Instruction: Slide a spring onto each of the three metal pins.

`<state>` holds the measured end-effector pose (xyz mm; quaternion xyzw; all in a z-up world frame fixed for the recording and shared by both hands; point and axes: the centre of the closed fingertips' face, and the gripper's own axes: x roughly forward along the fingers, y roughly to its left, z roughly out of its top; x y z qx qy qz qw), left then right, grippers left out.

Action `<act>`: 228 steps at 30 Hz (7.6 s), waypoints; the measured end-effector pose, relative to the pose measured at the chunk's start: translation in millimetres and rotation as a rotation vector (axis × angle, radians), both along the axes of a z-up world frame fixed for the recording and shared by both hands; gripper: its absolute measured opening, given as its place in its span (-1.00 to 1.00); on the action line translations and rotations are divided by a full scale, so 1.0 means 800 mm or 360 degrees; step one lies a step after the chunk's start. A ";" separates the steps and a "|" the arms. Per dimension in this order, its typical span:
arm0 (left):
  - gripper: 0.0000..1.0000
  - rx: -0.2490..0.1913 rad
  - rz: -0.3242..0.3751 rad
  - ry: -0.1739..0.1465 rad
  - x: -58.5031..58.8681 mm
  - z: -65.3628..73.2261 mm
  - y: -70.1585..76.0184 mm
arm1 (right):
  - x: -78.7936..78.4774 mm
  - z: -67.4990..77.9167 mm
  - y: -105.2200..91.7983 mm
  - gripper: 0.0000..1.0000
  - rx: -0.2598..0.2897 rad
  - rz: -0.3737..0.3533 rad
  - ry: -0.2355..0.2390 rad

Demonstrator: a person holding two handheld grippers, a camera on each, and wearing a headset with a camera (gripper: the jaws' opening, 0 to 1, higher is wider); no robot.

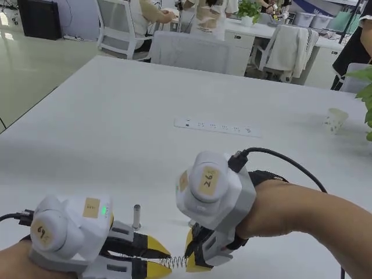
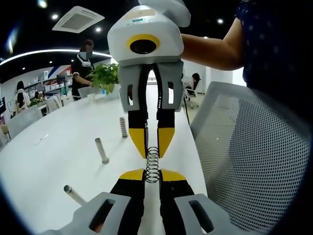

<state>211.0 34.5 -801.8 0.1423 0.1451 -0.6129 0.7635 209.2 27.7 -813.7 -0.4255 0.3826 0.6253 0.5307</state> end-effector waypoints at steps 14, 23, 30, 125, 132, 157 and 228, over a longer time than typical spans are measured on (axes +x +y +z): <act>-0.95 -0.0023 0.0009 0.0008 0.001 0.005 0.001 | 0.001 -0.002 0.000 -0.77 0.0025 -0.0037 0.0003; -0.95 -0.0050 0.0009 -0.0003 0.000 0.013 0.001 | 0.000 -0.008 -0.003 -0.76 0.0020 -0.0048 0.0017; -0.95 -0.0087 0.0005 -0.0021 -0.001 0.024 -0.002 | -0.001 -0.011 -0.004 -0.77 0.0015 -0.0055 0.0030; -0.61 -0.0089 0.0074 0.0022 0.005 0.010 0.006 | 0.026 0.047 0.007 -0.83 0.0094 -0.0082 -0.0060; -0.50 -0.0108 0.0110 0.0037 0.005 0.011 0.012 | 0.042 0.051 -0.009 -0.83 0.0059 -0.0122 -0.0095; -0.43 -0.0146 0.0256 0.0079 -0.004 0.003 0.045 | 0.105 0.062 -0.033 -0.83 -0.0019 -0.0201 -0.0158; 0.44 -0.0305 0.0645 0.0150 0.014 0.008 0.099 | 0.137 0.006 -0.017 -0.82 -0.0147 -0.0152 -0.0096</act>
